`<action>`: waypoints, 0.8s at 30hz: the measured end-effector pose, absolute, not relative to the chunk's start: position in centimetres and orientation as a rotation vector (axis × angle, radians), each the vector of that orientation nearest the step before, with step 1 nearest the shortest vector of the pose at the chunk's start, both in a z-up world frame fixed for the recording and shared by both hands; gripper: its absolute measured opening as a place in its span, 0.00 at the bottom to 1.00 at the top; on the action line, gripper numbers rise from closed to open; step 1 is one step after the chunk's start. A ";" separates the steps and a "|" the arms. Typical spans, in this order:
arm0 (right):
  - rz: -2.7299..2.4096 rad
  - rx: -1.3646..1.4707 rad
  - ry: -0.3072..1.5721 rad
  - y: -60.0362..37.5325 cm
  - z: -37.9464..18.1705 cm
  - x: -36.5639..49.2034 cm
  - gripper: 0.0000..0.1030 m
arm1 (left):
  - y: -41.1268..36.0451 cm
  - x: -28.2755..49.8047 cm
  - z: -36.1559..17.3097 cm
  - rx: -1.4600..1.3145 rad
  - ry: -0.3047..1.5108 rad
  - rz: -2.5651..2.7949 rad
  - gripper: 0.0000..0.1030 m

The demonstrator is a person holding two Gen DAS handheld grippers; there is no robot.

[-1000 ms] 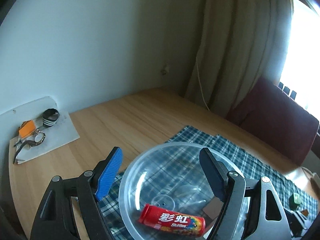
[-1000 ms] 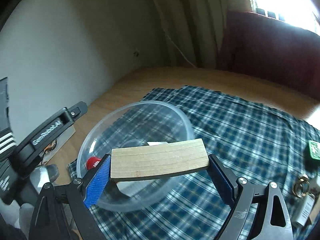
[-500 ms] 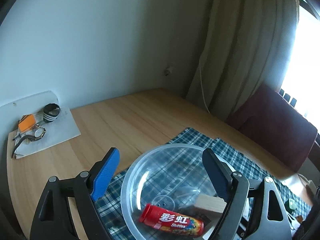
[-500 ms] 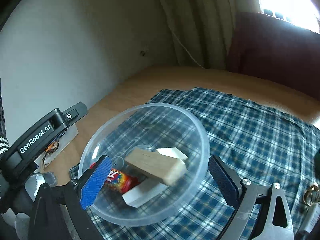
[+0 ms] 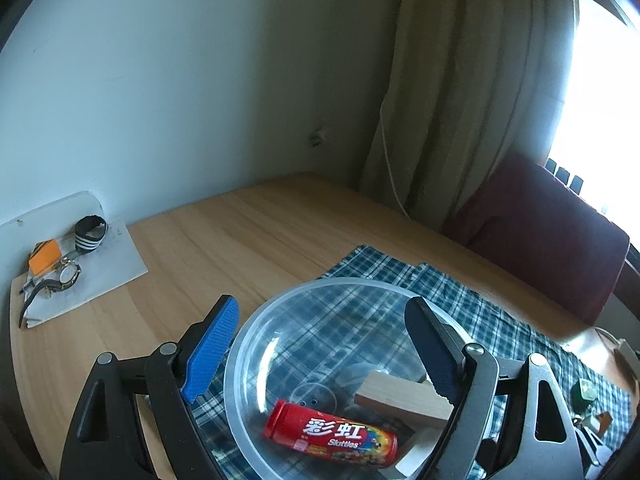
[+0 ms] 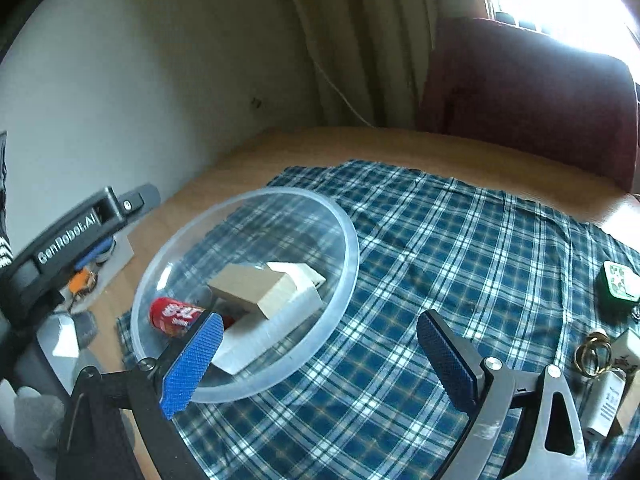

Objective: Organize rigid objects
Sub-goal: 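Lower the long wooden block into the clear bowl and open the right gripper, then withdraw both grippers from the bowl toward the remaining objects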

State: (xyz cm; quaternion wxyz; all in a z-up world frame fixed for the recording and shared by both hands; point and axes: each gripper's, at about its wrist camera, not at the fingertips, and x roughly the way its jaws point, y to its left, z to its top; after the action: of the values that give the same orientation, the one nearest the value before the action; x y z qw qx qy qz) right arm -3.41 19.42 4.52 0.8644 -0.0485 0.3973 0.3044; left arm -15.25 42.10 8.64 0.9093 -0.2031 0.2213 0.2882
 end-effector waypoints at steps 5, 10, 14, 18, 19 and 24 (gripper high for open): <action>0.568 -0.183 0.857 20.8 3.5 -2.3 0.97 | 42.2 -15.1 8.6 -0.430 0.465 0.586 0.84; 0.512 -0.171 0.863 21.4 3.0 -0.3 0.97 | 42.1 -14.9 8.5 -0.429 0.476 0.574 0.84; 0.502 -0.142 0.865 21.1 2.8 0.2 0.97 | 41.9 -14.7 8.4 -0.426 0.488 0.558 0.84; 0.500 -0.114 0.857 20.2 3.1 0.1 0.97 | 41.6 -14.6 8.4 -0.416 0.492 0.549 0.84; 0.498 -0.104 0.853 19.9 3.2 0.0 0.97 | 41.5 -14.5 8.4 -0.414 0.491 0.547 0.84; 0.491 -0.068 0.826 18.1 4.2 -0.8 0.97 | 41.2 -14.3 8.3 -0.405 0.497 0.540 0.84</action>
State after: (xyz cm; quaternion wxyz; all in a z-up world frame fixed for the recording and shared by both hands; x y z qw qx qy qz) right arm -0.77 18.12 4.22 0.8862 -0.0326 0.3971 0.2363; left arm -14.34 41.22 8.34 0.9134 -0.1966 0.2415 0.2620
